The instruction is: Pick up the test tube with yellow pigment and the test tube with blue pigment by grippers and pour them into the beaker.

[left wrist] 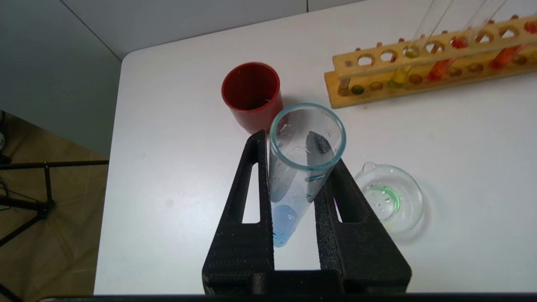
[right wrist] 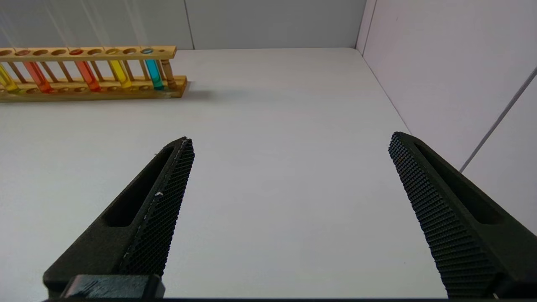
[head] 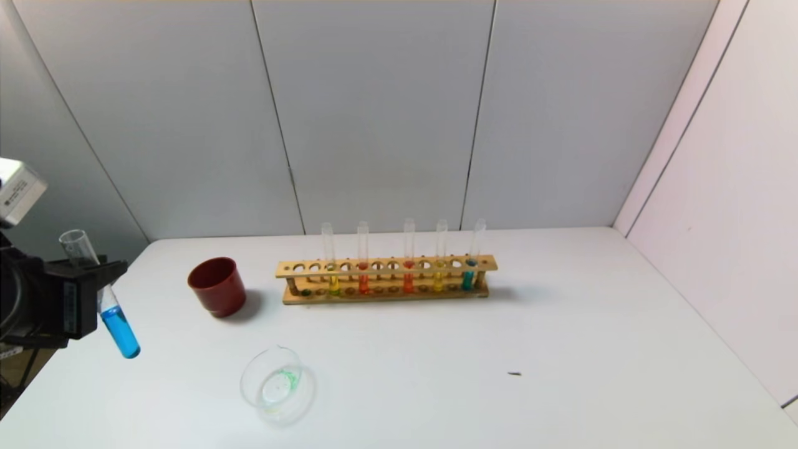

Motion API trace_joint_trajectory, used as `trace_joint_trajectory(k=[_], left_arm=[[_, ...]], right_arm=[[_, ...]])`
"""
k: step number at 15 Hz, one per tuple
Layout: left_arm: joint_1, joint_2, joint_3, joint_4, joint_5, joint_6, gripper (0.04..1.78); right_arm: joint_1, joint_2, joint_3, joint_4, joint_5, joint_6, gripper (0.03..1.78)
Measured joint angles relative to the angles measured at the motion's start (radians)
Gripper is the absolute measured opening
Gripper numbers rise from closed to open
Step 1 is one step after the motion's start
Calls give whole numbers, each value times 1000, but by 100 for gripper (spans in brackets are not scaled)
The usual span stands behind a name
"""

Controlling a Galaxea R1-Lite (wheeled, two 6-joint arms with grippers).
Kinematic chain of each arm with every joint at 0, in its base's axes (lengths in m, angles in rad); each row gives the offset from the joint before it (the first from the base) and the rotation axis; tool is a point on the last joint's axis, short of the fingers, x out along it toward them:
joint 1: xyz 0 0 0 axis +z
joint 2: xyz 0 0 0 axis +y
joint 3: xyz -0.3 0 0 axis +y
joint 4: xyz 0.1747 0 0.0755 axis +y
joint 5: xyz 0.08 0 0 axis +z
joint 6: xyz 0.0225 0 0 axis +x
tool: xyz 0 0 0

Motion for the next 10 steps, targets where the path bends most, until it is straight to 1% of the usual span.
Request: trace_joint_trajectory(k=[3,7,10], left_arm=[[11,-27,62,-1,-5,61,33],[12,-19,95,8,-6,145,33],[11,23,99,38,-2,209,33]], right_arm=[[0,0,0,0,0,0,170],[0,0,0,0,0,0,170],[0,0,0,0,0,0,170]])
